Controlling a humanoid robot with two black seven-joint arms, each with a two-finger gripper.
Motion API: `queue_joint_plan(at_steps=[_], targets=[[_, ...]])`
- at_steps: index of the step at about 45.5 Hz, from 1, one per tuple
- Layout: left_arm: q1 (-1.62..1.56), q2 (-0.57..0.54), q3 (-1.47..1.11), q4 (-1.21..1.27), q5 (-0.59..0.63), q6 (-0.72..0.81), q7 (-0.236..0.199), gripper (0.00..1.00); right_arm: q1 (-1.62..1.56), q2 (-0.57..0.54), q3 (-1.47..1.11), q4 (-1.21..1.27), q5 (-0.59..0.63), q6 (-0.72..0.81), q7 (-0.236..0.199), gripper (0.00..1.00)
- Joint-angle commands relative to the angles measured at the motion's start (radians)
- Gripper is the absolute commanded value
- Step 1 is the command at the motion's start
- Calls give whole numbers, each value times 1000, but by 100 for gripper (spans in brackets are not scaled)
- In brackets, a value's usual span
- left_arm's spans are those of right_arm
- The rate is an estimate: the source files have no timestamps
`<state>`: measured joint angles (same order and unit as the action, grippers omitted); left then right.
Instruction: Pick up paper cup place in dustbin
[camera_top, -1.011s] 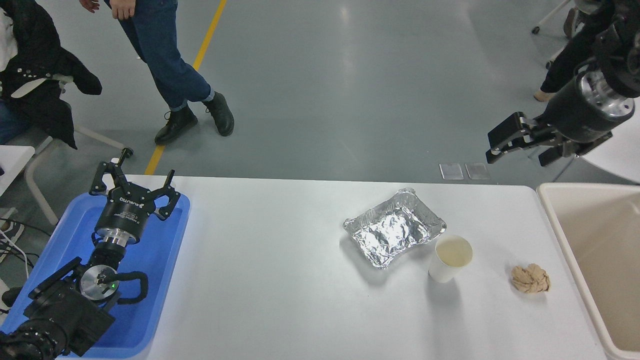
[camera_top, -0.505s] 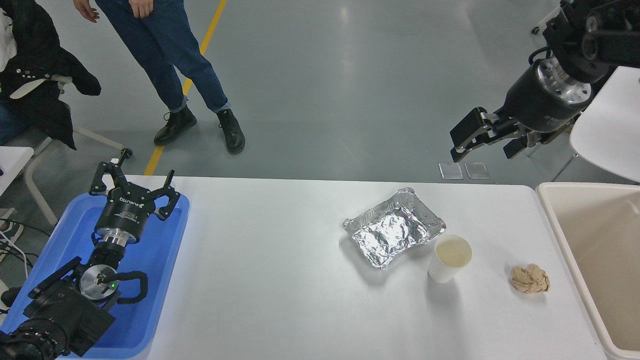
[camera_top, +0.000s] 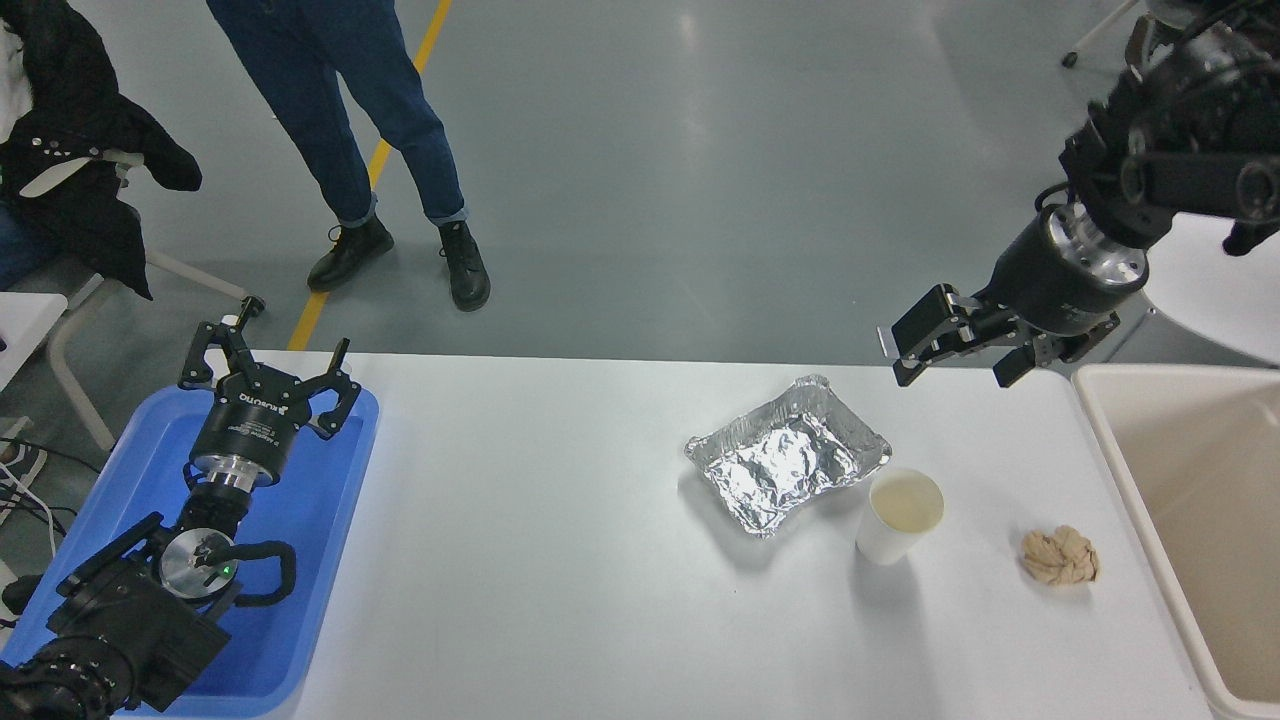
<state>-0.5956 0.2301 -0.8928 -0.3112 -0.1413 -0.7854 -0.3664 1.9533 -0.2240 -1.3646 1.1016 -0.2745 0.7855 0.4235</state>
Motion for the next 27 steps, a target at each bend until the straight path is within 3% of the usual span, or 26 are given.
queue_joint_plan(at_steps=[1, 7, 18, 23, 27], targets=[[0, 0, 0, 0, 0, 0, 1, 100, -230, 2, -4, -112, 34, 0, -5, 97], [-1, -2, 0, 0, 2, 0, 1, 100, -307, 3, -2, -135, 34, -52, -32, 97], [-1, -2, 0, 0, 2, 0, 3, 100, -395, 5, 21, -149, 34, -277, -130, 97], [-1, -2, 0, -2, 2, 0, 3, 100, -458, 35, 24, -166, 18, -457, -144, 99], [-1, -2, 0, -2, 2, 0, 3, 100, -462, 51, 25, -167, 18, -497, -144, 100]])
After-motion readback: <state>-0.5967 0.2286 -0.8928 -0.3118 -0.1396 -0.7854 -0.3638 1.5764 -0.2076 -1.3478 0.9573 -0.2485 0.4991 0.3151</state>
